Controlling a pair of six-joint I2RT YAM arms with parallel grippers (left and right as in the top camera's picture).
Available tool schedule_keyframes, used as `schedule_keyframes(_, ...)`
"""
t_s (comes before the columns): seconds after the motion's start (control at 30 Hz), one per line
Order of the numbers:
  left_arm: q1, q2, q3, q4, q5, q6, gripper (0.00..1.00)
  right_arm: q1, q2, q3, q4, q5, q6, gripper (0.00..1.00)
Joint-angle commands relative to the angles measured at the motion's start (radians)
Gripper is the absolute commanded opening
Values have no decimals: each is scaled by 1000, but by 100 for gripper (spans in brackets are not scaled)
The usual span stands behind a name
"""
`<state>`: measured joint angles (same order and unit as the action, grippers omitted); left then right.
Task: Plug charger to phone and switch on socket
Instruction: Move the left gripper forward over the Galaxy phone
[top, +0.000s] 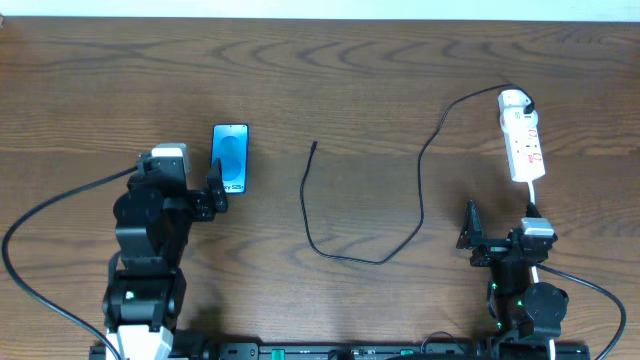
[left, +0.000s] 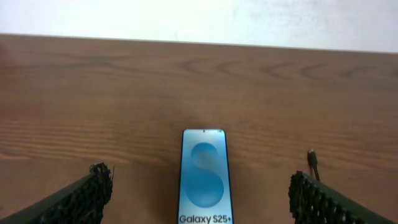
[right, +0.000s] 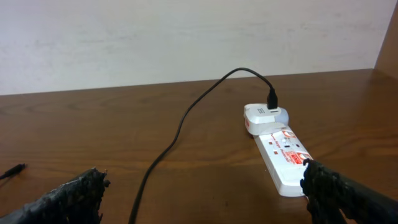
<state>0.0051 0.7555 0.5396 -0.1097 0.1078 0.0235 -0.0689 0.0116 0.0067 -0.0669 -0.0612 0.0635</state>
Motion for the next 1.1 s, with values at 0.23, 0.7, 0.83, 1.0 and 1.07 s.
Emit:
schedule_keyframes(0.23,5,225,256,-123,88,6,93,5,-6,-1,-5,7,-1,99)
schedule_keyframes(0.7,5,521,586,-322,92,2,93,5,-6,-1,-5,6,-1,99)
schedule_keyframes(0.83,5,604,677,-367,95,2,92,5,-6,-1,-5,7,-1,99)
schedule_keyframes(1.0,5,703,778,-439,117,3,92,5,-6,-1,-5,7,-1,99)
schedule_keyframes(1.07,5,743,823,-482,121,3,92,5,-6,-1,-5,7,-1,99)
